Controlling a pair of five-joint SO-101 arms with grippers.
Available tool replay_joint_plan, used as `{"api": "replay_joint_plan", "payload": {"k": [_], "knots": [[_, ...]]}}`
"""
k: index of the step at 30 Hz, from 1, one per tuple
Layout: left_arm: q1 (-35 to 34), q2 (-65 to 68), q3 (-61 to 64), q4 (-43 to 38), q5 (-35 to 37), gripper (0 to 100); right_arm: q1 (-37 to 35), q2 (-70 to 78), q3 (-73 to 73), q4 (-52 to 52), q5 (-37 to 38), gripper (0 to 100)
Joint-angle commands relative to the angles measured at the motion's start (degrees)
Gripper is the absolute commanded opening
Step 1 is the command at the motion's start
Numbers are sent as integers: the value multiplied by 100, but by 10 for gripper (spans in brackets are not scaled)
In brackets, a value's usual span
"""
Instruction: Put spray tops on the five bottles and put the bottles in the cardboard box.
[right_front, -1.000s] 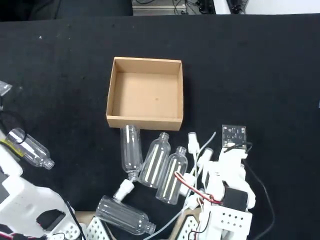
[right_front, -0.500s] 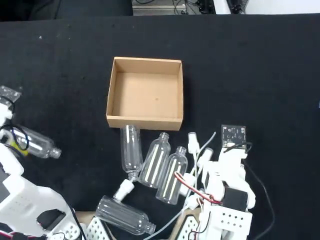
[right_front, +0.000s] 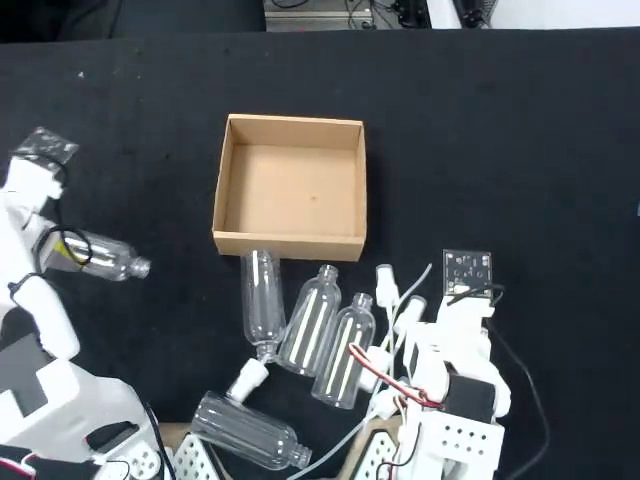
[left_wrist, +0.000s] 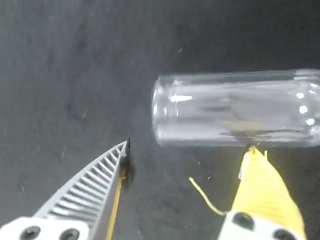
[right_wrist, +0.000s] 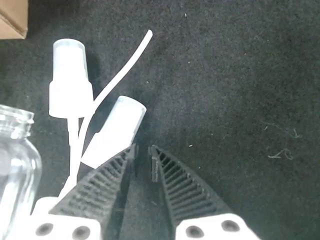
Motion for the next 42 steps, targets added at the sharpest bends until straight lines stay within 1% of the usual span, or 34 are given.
{"api": "replay_joint_plan", "payload": {"k": [1,6,10,14,19,23,25,29,36,42], "knots": [[488,-299,-101,44,-229,334,-88,-541,-22,35,0,11],[936,-264,-233,26,-334,334,-88,-541,-22,35,0,11],[1209,123,-488,70,-325,334,-79,-541,-22,35,0,11],[1341,835,-1112,677,-325,334,-70,-541,-22,35,0,11],[1341,1705,-2105,1380,-316,329,-62,-541,-22,35,0,11],[1393,1952,-2695,2057,-273,328,-62,-541,-22,35,0,11],[1473,2004,-2809,2242,-246,328,-62,-541,-22,35,0,11],[1587,2013,-2607,1987,79,328,-53,-541,-22,35,0,11],[1833,2013,-1982,1398,88,328,-53,-541,-22,35,0,11],[1930,2013,-1877,1284,132,328,-53,-541,-22,35,0,11]]}}
